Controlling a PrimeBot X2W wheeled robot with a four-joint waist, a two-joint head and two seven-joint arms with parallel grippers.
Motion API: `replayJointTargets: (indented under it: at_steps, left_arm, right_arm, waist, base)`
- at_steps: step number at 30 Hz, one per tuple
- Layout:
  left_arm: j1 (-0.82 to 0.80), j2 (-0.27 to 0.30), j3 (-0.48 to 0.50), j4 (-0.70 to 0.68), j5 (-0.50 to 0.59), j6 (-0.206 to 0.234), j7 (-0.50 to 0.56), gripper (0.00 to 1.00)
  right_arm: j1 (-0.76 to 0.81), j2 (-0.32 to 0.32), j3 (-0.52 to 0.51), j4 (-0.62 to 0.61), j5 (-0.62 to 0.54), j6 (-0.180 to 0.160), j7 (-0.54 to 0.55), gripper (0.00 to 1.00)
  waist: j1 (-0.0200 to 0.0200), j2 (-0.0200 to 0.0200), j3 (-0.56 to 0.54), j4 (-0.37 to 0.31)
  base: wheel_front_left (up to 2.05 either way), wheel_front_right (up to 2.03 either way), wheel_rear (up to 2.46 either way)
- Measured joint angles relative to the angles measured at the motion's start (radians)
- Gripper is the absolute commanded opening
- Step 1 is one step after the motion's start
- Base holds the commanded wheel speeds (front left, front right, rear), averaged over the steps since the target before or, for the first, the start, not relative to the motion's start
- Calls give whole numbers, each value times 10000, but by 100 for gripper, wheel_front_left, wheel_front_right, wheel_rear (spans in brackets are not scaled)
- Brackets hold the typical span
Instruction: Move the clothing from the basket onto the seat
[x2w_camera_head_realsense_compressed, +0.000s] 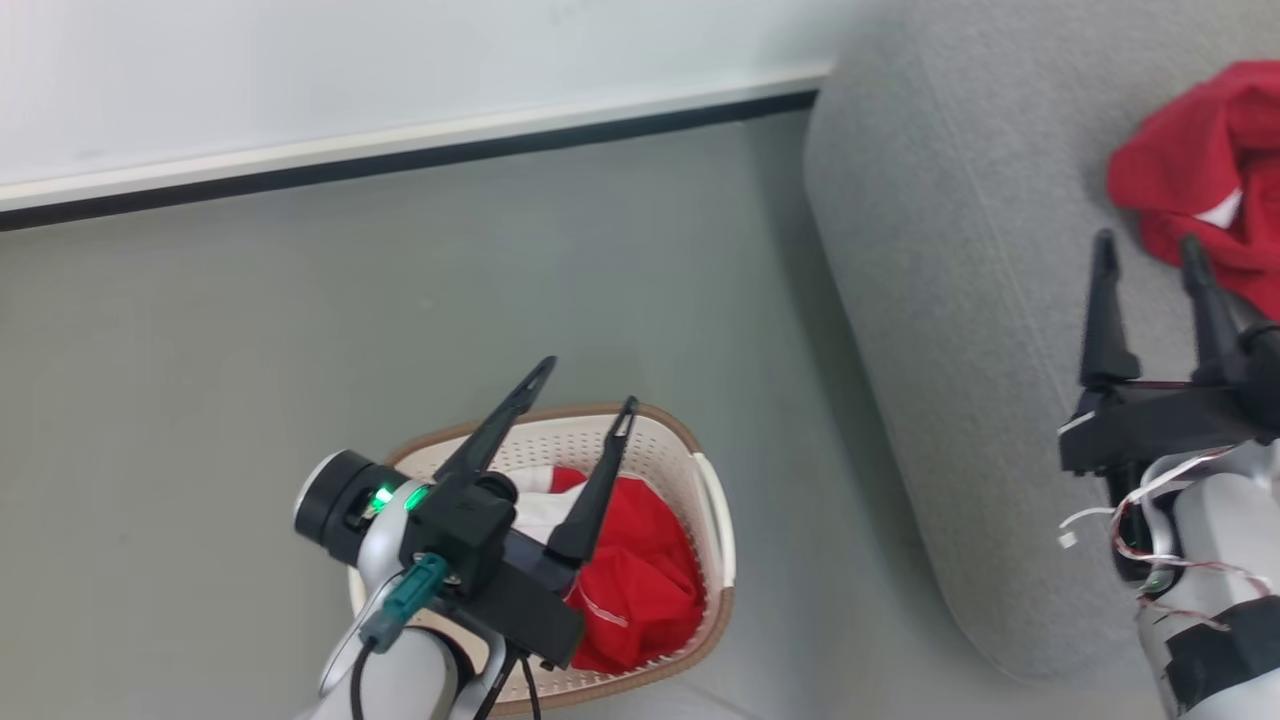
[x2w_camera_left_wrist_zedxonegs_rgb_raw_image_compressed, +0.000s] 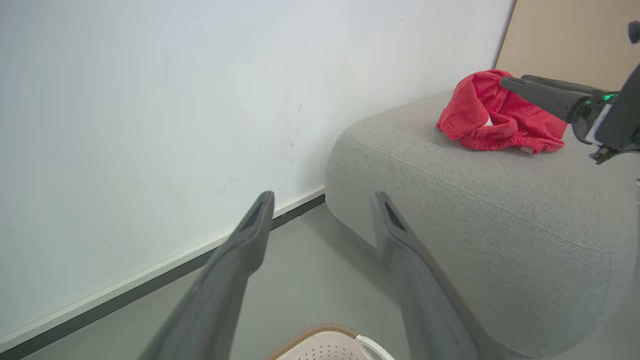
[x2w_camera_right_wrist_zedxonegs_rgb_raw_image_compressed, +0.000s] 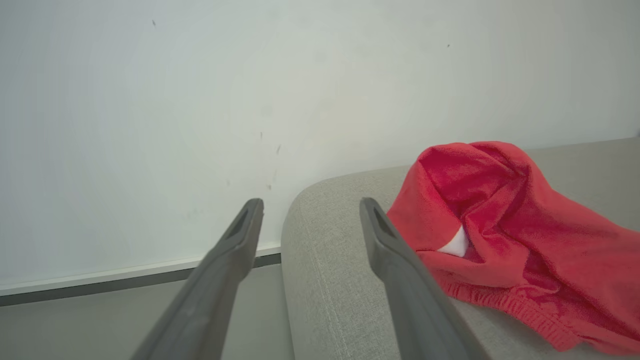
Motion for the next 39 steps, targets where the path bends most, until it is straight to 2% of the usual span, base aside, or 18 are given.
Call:
replayJointTargets:
  at_steps: [15, 26, 39]
  left_arm:
    - [507, -4, 1016, 364, -652, 577, -343, 100]
    - [960, 79, 1896, 863, -1060, 874, -518, 100]
    - [1497, -23, 2366, 1175, -1310, 1039, -614, 100]
  right_arm:
    - [481, 525, 888, -456, -443, 117, 0, 100]
    - [1174, 690, 1160, -328, -520, 128, 0, 100]
    - [1994, 855, 1388, -527, -545, 102, 0, 100]
  waist:
    - [1, 0, -651, 953]
    - [1, 0, -1160, 1194]
    - [2, 0, -1682, 1452]
  base:
    - [0, 0, 0]
    - [0, 0, 0]
    - [0, 0, 0]
